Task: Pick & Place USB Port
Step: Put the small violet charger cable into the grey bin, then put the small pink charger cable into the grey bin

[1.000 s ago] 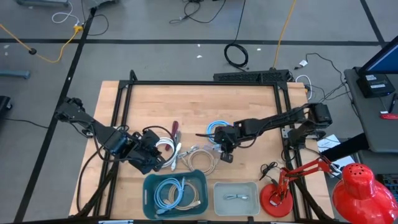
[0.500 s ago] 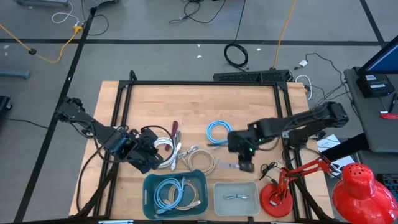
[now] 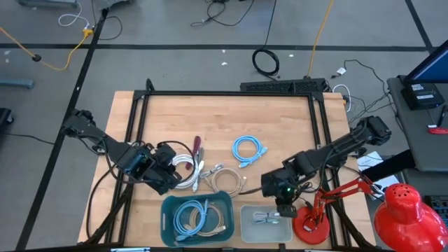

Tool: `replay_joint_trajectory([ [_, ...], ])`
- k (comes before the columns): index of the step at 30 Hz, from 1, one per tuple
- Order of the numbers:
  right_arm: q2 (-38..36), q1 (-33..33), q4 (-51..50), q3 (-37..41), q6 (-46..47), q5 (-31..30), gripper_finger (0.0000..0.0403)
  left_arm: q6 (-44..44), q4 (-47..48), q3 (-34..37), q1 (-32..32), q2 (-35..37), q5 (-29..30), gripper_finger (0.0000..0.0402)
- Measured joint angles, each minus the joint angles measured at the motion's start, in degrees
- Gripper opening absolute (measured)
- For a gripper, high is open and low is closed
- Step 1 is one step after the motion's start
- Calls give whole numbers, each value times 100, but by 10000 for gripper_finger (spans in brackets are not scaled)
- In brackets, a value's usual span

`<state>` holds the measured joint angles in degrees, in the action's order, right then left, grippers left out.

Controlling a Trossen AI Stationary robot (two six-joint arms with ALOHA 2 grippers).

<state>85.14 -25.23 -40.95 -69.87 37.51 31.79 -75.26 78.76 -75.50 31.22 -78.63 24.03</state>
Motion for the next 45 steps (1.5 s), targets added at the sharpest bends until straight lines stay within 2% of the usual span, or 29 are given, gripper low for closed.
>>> replay_joint_trajectory([
  [5, 159, -135, 302, 5, 38, 129, 9, -118, 94, 0, 0, 0, -108, 131],
  [14, 192, -121, 344, 4, -121, 136, 98, -507, 94, 0, 224, 0, -155, 131],
  [18, 190, 162, 423, 4, -442, 79, 127, -697, 86, 0, 269, 0, -118, 131],
  [23, 190, 928, 906, 4, -1103, -678, 138, -1081, 71, 0, 40, 0, -93, 131],
  [28, 190, 1710, 1506, 4, -1550, -1613, 136, -1030, 66, 0, -624, 0, -310, 131],
  [33, 190, 2335, 1620, 4, -1668, -1703, 137, 30, -55, 0, -1655, 0, -830, 131],
  [36, 190, 2539, 1659, 4, -1722, -1702, 135, 730, -296, 137, -2305, -7, -896, 131],
  [38, 190, 2597, 1728, 4, -1682, -1701, 135, 1247, -643, 422, -2816, -18, -1135, 131],
  [41, 190, 2598, 1798, 4, -1599, -1868, 135, 1932, -1532, 1029, -3469, -20, -1838, 131],
  [43, 190, 2551, 1918, 4, -1581, -1999, 134, 2226, -2208, 1492, -3731, -23, -2248, 131],
  [45, 190, 2512, 2036, 4, -1571, -2000, 134, 2380, -2812, 1926, -3854, -27, -2316, 131],
])
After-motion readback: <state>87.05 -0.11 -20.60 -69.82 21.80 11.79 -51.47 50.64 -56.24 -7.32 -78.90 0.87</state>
